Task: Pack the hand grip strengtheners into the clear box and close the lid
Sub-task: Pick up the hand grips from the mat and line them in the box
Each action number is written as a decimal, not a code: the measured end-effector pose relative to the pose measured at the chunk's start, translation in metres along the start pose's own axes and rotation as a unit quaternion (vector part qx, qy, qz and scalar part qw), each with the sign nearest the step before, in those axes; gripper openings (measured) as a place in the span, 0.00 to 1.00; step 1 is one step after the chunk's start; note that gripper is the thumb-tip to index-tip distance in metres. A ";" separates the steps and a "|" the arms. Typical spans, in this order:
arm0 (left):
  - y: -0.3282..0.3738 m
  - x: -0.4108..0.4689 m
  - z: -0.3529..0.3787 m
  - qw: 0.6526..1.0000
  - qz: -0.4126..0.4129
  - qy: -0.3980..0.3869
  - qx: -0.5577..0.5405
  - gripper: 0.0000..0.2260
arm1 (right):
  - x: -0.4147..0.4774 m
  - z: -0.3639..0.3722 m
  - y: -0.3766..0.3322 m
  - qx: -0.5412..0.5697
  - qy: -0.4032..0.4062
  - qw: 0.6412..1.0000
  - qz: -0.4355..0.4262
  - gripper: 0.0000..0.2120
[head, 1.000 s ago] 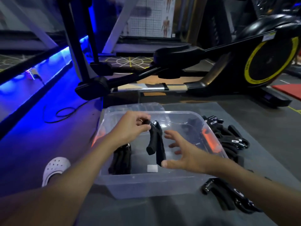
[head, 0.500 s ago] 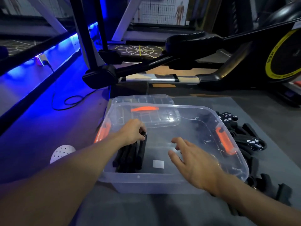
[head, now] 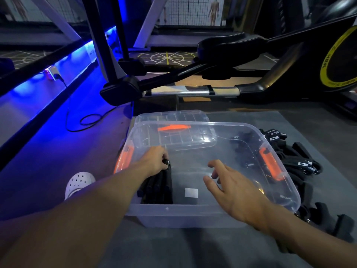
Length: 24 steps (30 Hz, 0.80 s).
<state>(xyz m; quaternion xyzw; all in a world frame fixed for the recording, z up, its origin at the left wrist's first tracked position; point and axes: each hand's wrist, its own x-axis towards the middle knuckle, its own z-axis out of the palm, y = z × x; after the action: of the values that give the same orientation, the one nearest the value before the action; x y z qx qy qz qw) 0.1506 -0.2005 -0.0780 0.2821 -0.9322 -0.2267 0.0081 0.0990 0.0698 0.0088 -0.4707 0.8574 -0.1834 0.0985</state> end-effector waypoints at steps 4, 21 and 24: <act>0.000 0.001 0.001 1.000 0.004 0.005 0.005 0.07 | -0.001 0.000 0.001 -0.001 0.004 1.000 -0.002 0.19; 0.061 -0.033 -0.022 0.987 0.103 0.098 -0.080 0.16 | -0.002 -0.003 0.014 0.083 0.072 0.993 -0.036 0.13; 0.116 -0.049 -0.022 0.970 0.172 0.117 -0.129 0.14 | -0.008 -0.022 0.025 0.125 0.147 0.981 -0.025 0.08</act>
<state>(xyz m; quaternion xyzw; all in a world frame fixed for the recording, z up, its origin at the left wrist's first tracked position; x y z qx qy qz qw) 0.1346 -0.0979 -0.0035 0.1390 -0.9221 -0.3058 0.1920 0.0766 0.0932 0.0184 -0.4437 0.8211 -0.3583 0.0247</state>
